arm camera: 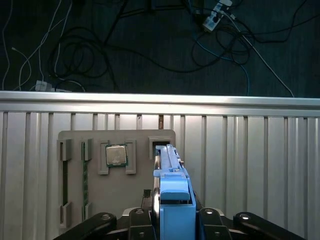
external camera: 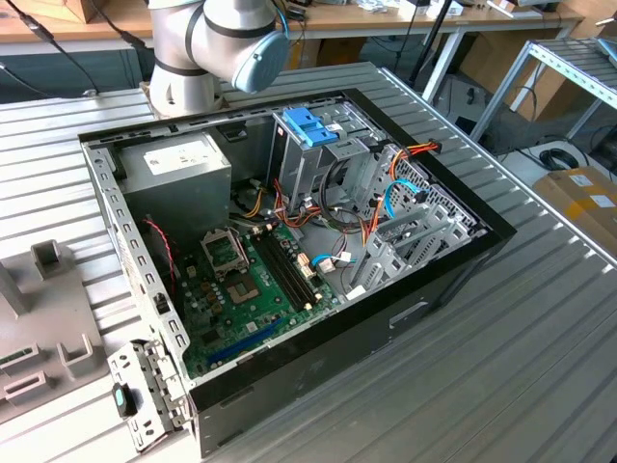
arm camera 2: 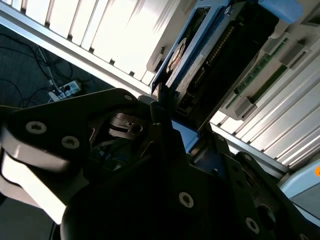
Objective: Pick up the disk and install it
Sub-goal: 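Pick up the disk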
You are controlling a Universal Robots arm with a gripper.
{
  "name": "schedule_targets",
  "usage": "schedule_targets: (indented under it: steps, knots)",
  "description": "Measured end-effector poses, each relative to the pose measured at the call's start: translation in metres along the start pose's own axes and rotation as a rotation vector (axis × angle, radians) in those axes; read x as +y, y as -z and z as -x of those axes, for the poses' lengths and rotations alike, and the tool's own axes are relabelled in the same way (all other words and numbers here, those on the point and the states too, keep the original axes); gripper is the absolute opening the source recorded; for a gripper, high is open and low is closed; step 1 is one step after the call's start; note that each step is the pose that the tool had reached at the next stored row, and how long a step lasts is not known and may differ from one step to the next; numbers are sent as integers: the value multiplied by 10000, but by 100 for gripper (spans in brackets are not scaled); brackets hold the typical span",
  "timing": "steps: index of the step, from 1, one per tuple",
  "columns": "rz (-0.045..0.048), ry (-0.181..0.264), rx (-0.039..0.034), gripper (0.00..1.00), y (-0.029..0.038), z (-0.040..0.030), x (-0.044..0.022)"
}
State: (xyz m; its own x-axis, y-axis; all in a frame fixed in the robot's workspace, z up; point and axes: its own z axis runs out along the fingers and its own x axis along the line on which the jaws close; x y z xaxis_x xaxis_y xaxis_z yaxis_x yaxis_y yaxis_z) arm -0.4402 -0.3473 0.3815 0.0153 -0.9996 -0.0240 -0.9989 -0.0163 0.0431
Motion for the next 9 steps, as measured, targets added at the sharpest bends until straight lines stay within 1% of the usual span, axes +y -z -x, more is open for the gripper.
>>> schedule_targets:
  steps: [9]
  knots:
    - [0, 0, 0, 37, 75, 2, 3]
